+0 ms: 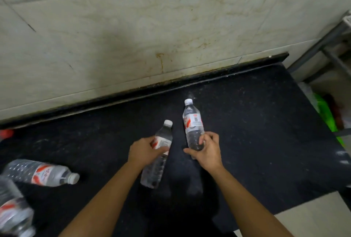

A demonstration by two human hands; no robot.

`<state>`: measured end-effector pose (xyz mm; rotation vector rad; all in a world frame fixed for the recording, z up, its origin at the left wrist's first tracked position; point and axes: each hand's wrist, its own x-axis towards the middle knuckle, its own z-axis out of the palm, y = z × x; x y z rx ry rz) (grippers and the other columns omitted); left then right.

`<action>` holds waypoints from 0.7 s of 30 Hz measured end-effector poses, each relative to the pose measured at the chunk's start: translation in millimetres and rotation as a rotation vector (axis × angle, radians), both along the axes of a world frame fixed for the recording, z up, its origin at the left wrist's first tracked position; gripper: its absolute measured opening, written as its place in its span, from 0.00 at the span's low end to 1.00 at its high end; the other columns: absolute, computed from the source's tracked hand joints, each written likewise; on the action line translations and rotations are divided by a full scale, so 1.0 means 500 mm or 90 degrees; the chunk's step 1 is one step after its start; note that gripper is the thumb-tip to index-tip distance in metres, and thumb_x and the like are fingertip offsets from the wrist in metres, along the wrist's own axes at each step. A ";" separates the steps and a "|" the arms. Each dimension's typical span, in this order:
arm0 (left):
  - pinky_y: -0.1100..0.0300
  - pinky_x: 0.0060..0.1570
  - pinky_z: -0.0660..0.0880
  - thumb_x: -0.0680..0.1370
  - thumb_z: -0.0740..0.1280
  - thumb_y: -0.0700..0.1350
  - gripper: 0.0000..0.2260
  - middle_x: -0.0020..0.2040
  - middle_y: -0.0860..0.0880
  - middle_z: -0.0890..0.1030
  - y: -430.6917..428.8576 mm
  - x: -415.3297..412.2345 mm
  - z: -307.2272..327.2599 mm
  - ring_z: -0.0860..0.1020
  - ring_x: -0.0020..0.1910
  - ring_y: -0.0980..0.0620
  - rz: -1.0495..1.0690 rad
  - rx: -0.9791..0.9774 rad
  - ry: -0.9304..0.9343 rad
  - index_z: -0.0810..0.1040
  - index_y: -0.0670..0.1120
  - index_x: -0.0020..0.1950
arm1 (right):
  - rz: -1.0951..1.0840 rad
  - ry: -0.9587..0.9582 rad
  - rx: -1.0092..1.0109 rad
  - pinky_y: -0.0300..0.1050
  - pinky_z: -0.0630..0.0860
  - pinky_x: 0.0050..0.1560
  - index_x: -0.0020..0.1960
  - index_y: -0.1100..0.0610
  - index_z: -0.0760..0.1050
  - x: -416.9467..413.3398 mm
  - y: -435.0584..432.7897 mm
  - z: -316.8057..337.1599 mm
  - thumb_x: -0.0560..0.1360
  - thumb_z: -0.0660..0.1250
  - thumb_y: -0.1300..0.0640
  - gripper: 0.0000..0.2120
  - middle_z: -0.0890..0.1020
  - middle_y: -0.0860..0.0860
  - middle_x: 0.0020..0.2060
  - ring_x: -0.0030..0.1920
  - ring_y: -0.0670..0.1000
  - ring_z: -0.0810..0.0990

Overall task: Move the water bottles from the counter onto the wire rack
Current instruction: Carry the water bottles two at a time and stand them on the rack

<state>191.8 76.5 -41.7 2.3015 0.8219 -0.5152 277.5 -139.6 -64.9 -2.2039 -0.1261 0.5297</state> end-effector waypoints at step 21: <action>0.40 0.64 0.74 0.77 0.53 0.73 0.30 0.55 0.39 0.80 -0.131 -0.127 -0.076 0.77 0.58 0.38 0.369 -0.091 -0.130 0.80 0.51 0.57 | 0.056 0.006 -0.198 0.58 0.59 0.76 0.80 0.59 0.57 -0.029 -0.083 0.032 0.79 0.64 0.44 0.36 0.63 0.58 0.78 0.78 0.59 0.60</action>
